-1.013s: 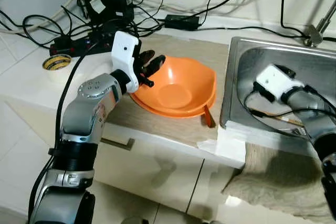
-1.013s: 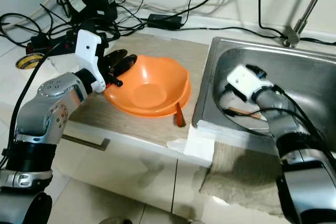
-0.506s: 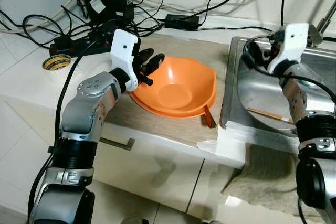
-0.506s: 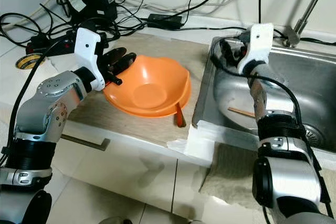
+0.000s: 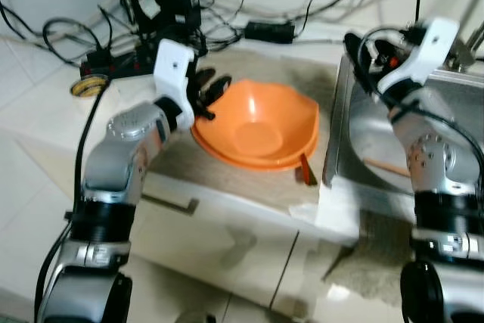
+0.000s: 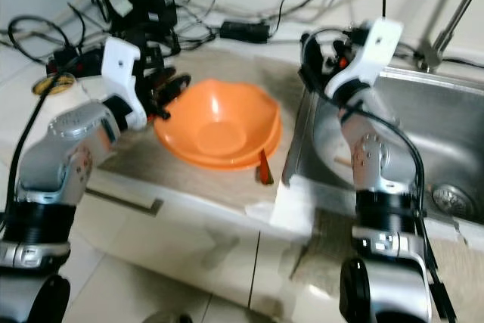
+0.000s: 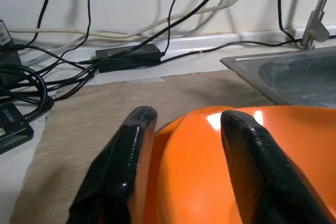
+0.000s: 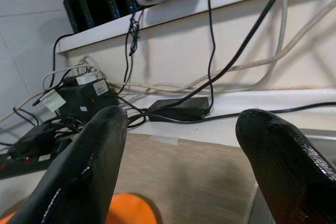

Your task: Kitchen organization

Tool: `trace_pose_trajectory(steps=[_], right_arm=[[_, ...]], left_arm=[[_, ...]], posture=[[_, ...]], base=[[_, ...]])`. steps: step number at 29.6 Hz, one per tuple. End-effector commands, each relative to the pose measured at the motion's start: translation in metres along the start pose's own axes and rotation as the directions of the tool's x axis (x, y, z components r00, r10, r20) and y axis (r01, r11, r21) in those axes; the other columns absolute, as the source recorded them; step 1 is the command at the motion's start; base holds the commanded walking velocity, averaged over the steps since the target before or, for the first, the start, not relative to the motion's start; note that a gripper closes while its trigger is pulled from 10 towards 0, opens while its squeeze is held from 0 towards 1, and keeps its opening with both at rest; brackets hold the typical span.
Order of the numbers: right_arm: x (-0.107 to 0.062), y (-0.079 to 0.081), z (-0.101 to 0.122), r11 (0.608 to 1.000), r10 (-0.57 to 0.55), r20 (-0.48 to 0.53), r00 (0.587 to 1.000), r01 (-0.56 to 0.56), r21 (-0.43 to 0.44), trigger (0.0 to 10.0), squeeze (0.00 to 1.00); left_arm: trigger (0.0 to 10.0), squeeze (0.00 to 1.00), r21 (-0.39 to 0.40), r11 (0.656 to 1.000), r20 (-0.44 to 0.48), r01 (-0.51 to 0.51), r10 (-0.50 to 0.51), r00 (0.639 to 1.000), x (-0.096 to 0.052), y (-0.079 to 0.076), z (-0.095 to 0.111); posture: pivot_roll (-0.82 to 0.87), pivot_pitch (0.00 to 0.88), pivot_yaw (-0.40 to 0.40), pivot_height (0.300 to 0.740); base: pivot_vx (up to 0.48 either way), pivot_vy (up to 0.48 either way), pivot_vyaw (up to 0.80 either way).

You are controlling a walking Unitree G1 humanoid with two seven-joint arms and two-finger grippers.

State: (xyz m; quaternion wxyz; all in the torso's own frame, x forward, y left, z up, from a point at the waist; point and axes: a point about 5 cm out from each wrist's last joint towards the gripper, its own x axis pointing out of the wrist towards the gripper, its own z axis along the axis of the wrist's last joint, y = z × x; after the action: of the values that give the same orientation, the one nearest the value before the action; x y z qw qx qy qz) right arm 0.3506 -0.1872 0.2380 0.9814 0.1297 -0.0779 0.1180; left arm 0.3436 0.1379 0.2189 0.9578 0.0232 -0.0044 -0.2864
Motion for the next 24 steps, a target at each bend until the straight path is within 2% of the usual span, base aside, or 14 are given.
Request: trace_pose_trajectory(steps=[1,5,9,11,16,17,19,20,22,24], right_arm=[[-0.002,0.003,0.003,1.000,0.004,0.003,1.000,-0.004,-0.020,10.0,0.00],[-0.007,0.004,0.002,0.999,0.006,-0.007,1.000,-0.006,-0.035,10.0,0.00],[-0.014,0.015,0.002,0.994,0.068,-0.028,0.997,-0.070,-0.081,10.0,0.00],[-0.020,0.021,-0.005,0.987,0.112,-0.069,0.991,-0.119,-0.106,10.0,0.00],[-0.028,0.022,-0.010,0.979,0.139,-0.102,0.985,-0.152,-0.136,10.0,0.00],[-0.035,0.021,-0.011,0.975,0.134,-0.107,0.985,-0.150,-0.163,10.0,0.00],[-0.038,0.020,-0.011,0.973,0.130,-0.103,0.986,-0.147,-0.180,10.0,0.00],[-0.044,0.019,-0.010,0.960,0.127,-0.094,0.987,-0.146,-0.241,10.0,0.00],[-0.048,0.019,-0.010,0.954,0.127,-0.092,0.988,-0.147,-0.261,10.0,0.00],[-0.055,0.016,-0.005,0.933,0.134,-0.094,0.986,-0.158,-0.324,10.0,0.00]], left_arm=[[10.0,1.00,0.014,1.000,-0.004,-0.003,0.003,1.000,0.000,0.003,0.004],[10.0,1.00,0.031,1.000,-0.048,0.004,-0.002,0.999,-0.002,0.006,0.002],[10.0,1.00,0.021,1.000,-0.132,0.016,-0.013,0.991,-0.003,0.008,-0.005],[10.0,1.00,0.007,1.000,-0.170,0.024,-0.023,0.985,-0.003,0.009,-0.010],[10.0,1.00,-0.019,0.999,-0.176,0.031,-0.034,0.984,-0.004,0.008,-0.012],[10.0,1.00,-0.022,0.999,-0.180,0.029,-0.033,0.983,-0.005,0.008,-0.012],[10.0,1.00,-0.023,0.999,-0.182,0.029,-0.033,0.983,-0.006,0.008,-0.012],[10.0,1.00,-0.024,0.999,-0.185,0.026,-0.030,0.982,-0.006,0.009,-0.012],[10.0,1.00,-0.024,0.999,-0.186,0.024,-0.028,0.982,-0.006,0.010,-0.012],[10.0,1.00,-0.015,1.000,-0.194,0.021,-0.023,0.981,-0.007,0.011,-0.012]], posture=[[0.00,0.000,0.030,0.740],[0.00,0.000,0.034,0.740],[0.00,0.000,0.034,0.740],[0.00,0.000,0.034,0.740],[0.00,0.000,0.033,0.740],[0.00,0.000,0.026,0.740],[0.00,0.000,0.026,0.740],[0.00,0.000,0.026,0.740],[0.00,0.000,0.024,0.740],[-0.01,0.000,0.026,0.740]], base=[[0.000,0.000,0.00],[0.000,0.000,0.00],[0.000,0.000,0.00],[0.000,0.000,0.00],[0.000,0.000,0.00],[0.000,0.000,0.00],[0.000,0.000,0.00],[0.000,0.000,0.00],[0.000,0.000,0.00],[0.000,0.000,0.00]])
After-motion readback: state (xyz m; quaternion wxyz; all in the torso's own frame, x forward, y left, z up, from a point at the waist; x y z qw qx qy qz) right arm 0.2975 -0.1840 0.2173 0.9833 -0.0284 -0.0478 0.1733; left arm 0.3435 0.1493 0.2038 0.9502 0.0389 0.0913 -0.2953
